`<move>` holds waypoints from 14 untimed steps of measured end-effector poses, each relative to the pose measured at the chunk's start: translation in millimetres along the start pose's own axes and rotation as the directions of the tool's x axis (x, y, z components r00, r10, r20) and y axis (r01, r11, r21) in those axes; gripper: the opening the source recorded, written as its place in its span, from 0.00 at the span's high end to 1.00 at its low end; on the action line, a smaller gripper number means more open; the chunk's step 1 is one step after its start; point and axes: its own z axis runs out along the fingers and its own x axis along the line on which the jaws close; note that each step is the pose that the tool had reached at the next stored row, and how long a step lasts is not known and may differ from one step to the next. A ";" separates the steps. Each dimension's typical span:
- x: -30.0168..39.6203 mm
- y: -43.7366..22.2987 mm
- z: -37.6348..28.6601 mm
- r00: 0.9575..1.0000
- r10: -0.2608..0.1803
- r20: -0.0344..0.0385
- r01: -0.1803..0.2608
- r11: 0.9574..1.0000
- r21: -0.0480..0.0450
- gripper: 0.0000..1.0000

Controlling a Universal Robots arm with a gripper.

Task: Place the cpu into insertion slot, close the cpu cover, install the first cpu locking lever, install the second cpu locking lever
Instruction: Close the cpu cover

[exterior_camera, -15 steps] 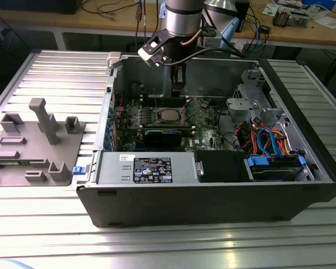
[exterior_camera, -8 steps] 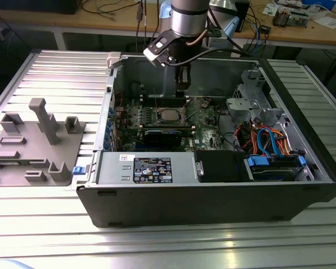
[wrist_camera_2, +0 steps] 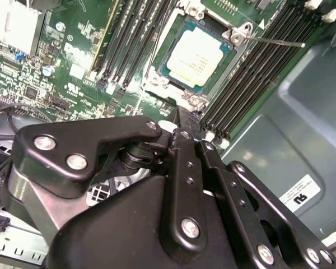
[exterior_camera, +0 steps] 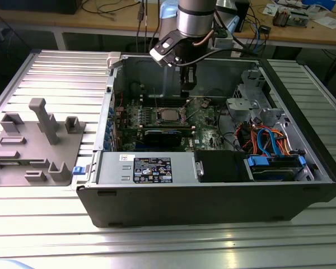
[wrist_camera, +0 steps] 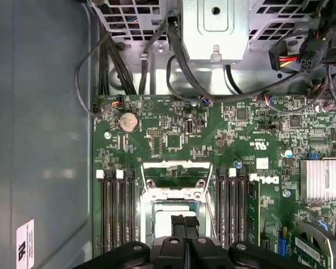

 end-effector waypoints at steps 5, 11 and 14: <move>0.0 4.0 3.5 1.000 0.000 0.000 0.000 1.000 0.000 0.89; 0.1 11.1 6.2 1.000 0.000 0.000 0.000 1.000 0.000 0.89; 0.5 20.0 9.2 1.000 0.000 0.000 0.000 1.000 0.000 0.89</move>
